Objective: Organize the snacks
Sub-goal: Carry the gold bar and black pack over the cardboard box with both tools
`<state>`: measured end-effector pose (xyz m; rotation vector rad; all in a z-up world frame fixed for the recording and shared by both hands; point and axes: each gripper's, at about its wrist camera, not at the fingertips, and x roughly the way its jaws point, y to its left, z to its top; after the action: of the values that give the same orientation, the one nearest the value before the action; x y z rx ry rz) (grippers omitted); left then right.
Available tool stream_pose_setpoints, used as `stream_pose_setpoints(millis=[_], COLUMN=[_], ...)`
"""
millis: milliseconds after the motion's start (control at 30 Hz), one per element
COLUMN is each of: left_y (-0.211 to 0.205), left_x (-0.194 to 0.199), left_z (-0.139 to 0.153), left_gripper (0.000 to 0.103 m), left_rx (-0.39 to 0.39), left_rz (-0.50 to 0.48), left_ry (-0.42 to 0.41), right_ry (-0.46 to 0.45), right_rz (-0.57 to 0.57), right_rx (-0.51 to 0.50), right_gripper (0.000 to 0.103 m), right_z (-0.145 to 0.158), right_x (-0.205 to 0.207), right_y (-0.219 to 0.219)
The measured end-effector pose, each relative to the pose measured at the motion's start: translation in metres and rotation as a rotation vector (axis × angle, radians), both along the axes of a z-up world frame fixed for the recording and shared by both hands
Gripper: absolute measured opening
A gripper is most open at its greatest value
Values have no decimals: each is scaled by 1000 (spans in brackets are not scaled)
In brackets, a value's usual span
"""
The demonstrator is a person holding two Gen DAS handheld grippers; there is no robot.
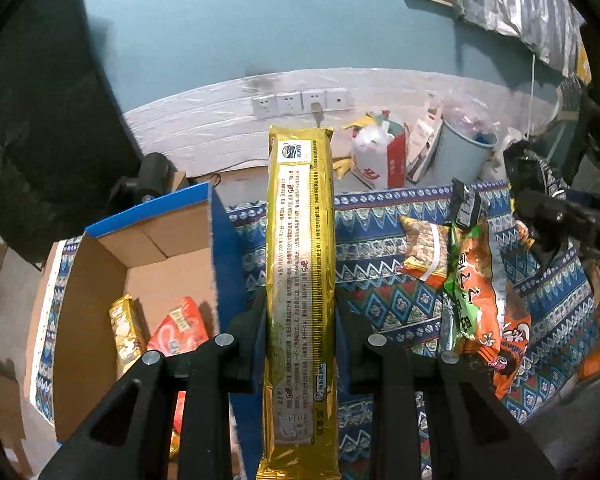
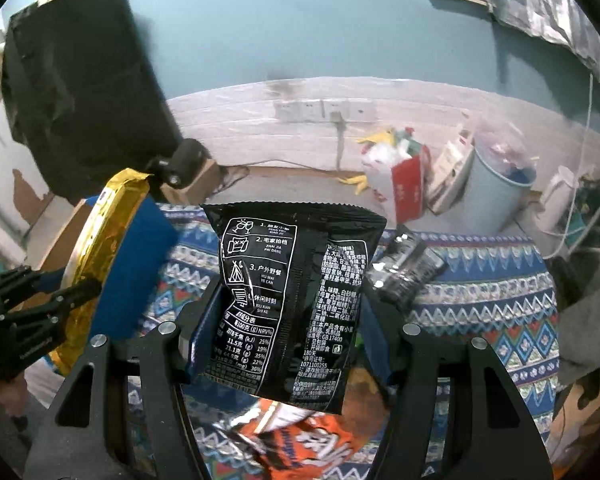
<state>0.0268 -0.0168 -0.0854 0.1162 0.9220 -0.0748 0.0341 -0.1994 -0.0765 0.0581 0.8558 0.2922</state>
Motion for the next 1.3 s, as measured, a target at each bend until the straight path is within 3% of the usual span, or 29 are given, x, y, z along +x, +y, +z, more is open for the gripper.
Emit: stream_pose_setpoints(millis=[633, 1300], left_y=[66, 152], left_x=[-14, -23], left_z=[18, -6], left_gripper=[29, 29], left_rx=[-32, -67], left_rz=[108, 270], left_ry=[-51, -2], right_ry=[-2, 42], right_rz=[134, 292], right_rx=[5, 23], right_gripper=[62, 62], right_z=[10, 0], right_x=[13, 23], right_y=[90, 204])
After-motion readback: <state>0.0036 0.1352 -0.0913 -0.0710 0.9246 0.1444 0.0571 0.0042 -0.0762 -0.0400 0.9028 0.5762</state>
